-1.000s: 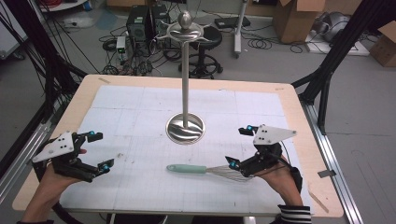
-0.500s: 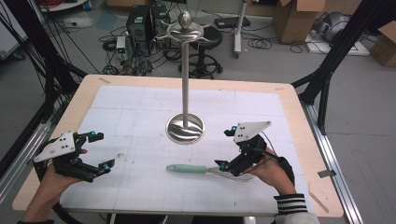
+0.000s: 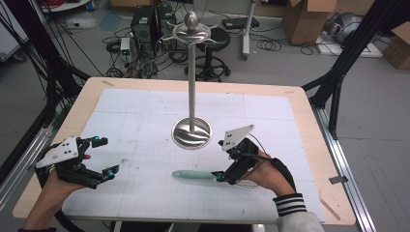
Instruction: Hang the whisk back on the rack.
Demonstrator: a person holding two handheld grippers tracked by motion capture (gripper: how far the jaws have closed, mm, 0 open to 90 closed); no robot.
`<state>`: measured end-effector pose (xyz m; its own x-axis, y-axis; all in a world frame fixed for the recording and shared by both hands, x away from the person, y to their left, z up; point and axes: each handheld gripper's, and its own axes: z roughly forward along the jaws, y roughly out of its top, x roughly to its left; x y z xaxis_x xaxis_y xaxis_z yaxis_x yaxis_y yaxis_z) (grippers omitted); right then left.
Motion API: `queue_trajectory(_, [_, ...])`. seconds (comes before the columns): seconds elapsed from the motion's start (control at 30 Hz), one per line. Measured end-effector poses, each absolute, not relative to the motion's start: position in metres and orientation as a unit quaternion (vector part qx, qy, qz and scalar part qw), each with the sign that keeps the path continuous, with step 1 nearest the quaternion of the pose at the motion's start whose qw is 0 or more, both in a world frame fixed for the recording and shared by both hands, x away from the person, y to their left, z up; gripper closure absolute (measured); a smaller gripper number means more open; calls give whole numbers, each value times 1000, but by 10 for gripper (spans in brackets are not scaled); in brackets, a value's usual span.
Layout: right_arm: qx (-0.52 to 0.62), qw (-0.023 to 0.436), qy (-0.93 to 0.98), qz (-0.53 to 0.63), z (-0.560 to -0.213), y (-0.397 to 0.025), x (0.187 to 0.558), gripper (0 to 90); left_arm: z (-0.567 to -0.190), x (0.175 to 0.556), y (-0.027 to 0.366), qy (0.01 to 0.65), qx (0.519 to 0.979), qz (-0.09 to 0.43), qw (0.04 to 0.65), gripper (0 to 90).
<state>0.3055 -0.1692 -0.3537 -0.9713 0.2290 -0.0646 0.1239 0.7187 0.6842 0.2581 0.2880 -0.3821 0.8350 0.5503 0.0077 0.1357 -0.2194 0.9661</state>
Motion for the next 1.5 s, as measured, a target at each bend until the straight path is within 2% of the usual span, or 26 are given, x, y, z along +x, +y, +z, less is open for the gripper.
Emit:
queue_trajectory(0.13, [84, 65, 932, 347, -361, -157, 308, 3, -382, 258, 288, 225, 760, 178, 583, 17])
queue_trajectory(0.23, [75, 58, 937, 336, -364, -151, 308, 57, -382, 259, 288, 225, 760, 177, 583, 17])
queue_trajectory(0.83, [49, 52, 957, 280, -389, -119, 312, 62, -383, 259, 287, 224, 761, 176, 583, 17])
queue_trajectory(0.9, [47, 53, 958, 279, -391, -117, 312, 86, -383, 259, 287, 223, 762, 176, 582, 17])
queue_trajectory(0.93, [43, 56, 960, 272, -391, -116, 312, 151, -383, 259, 287, 223, 762, 176, 582, 17])
queue_trajectory(0.97, [45, 55, 961, 267, -394, -114, 313, 167, -383, 259, 287, 223, 762, 176, 582, 17])
queue_trajectory(1.13, [48, 58, 964, 254, -397, -111, 314, 170, -383, 259, 287, 224, 761, 175, 583, 17])
queue_trajectory(1.17, [48, 51, 966, 249, -399, -110, 313, 206, -383, 259, 287, 224, 761, 175, 583, 17])
queue_trajectory(1.43, [25, 42, 974, 220, -406, -102, 312, 286, -383, 259, 287, 224, 762, 175, 582, 17])
queue_trajectory(1.5, [21, 37, 975, 218, -407, -100, 311, 332, -383, 259, 287, 224, 761, 175, 583, 17])
